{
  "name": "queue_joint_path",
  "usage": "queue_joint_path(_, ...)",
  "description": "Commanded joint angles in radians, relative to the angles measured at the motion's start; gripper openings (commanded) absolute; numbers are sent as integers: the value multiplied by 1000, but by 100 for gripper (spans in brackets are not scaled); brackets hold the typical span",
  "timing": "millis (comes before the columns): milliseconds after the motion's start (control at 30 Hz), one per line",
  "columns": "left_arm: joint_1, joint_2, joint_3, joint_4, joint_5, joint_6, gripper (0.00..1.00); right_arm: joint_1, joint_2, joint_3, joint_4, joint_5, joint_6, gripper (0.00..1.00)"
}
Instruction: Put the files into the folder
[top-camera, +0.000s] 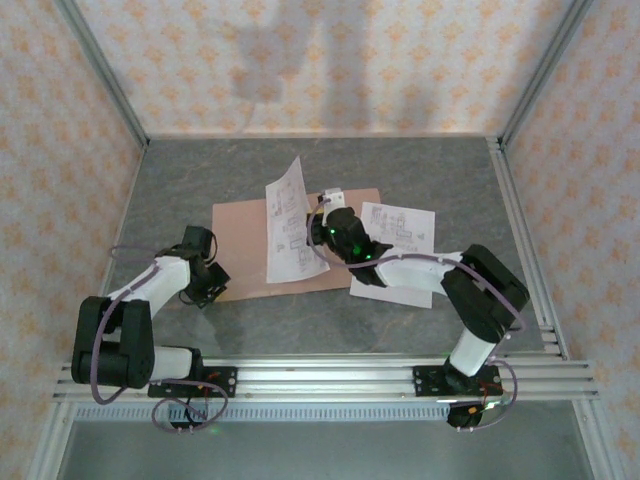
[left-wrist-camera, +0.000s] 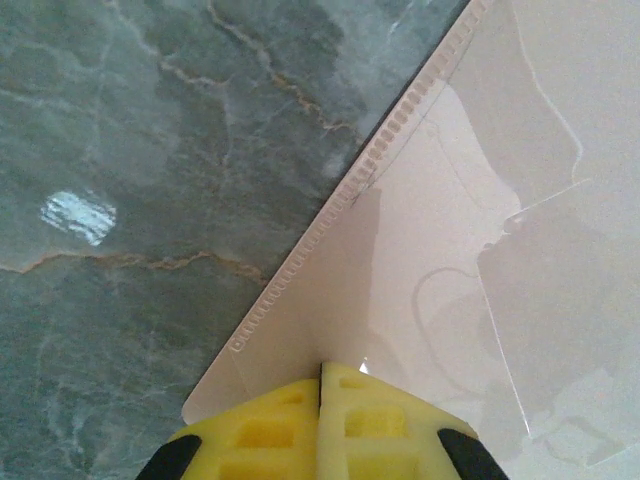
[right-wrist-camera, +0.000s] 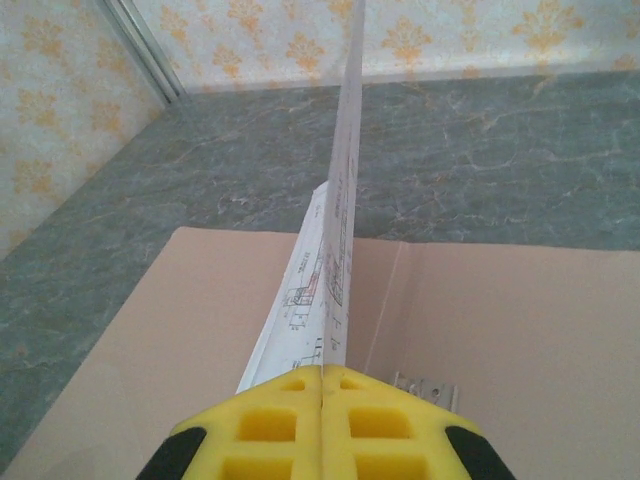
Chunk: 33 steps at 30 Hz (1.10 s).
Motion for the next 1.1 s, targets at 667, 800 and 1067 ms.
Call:
queue_joint_path(667,4,37,2,14,8,60,2,-12,268,168,131,-64,208,0)
queue_joint_path(800,-1,33,3,17,8,57,2,-12,315,202,124,-67,235,0)
queue_joint_path(1067,-4,30,13,10,5,60,2,-11,375,219,139,-98,287,0)
